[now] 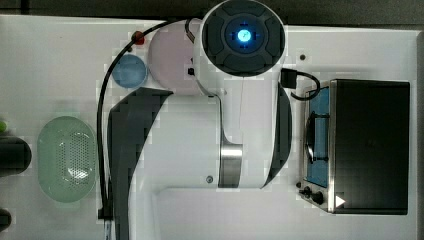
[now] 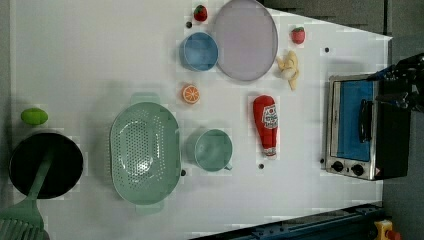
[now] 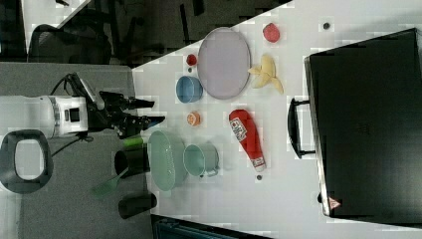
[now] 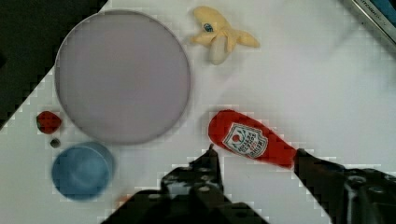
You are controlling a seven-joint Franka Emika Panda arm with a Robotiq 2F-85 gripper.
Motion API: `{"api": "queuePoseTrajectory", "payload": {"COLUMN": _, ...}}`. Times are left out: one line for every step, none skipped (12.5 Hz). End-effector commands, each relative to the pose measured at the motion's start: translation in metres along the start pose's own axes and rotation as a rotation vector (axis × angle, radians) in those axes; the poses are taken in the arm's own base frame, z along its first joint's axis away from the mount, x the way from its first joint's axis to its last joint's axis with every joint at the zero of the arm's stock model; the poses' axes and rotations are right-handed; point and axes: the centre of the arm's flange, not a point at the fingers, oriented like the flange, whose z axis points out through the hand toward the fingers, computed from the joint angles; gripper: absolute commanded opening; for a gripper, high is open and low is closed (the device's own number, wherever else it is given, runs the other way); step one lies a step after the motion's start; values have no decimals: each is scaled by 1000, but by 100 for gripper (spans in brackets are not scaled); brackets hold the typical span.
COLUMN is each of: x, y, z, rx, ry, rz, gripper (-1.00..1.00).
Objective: Pick Ketchup from the table and place it in strainer.
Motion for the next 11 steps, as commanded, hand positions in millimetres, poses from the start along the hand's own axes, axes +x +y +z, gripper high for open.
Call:
{"api": "queuePoseTrajectory", "payload": {"x": -26, "y": 89, "z": -57, "rx": -16, "ry": -22, "rz": 45, "gripper": 59}}
{"api": "queuePoseTrajectory", "payload": {"x": -26, "y": 89, "z": -55, "rx": -19, "ry": -24, "rz": 44, "gripper": 80}}
{"api": "queuePoseTrajectory", "payload": {"x": -27, "y": 89, "z": -51, "rx": -24, "ry": -30, "rz": 39, "gripper": 99}}
{"api": "queuePoseTrajectory", "payload": {"x": -28, "y": 88, "z": -45, "rx": -33, "ry": -39, "rz": 21, "gripper": 100}}
{"api": "queuePoseTrajectory", "payload": {"x": -30, "y": 86, "z": -36, "rx": -42, "ry": -48, "rz": -10, "gripper": 100}}
{"api": "queuePoseTrajectory", "payload": {"x": -31, "y": 81, "z": -27, "rx": -47, "ry": -52, "rz": -48, "gripper": 100}}
{"api": "queuePoseTrajectory", "payload": {"x": -32, "y": 76, "z": -17, "rx": -47, "ry": -51, "rz": -96, "gripper": 100}}
{"api": "queuePoseTrajectory", "payload": {"x": -34, "y": 69, "z": -5, "rx": -47, "ry": -50, "rz": -153, "gripper": 100}}
{"api": "queuePoseTrajectory", "payload": {"x": -35, "y": 63, "z": 7, "rx": -47, "ry": -50, "rz": -218, "gripper": 100}}
{"api": "queuePoseTrajectory", "payload": {"x": -36, "y": 58, "z": 21, "rx": -48, "ry": -53, "rz": -295, "gripper": 100}}
{"api": "queuePoseTrajectory", "payload": {"x": -38, "y": 52, "z": 35, "rx": -48, "ry": -55, "rz": -384, "gripper": 100}}
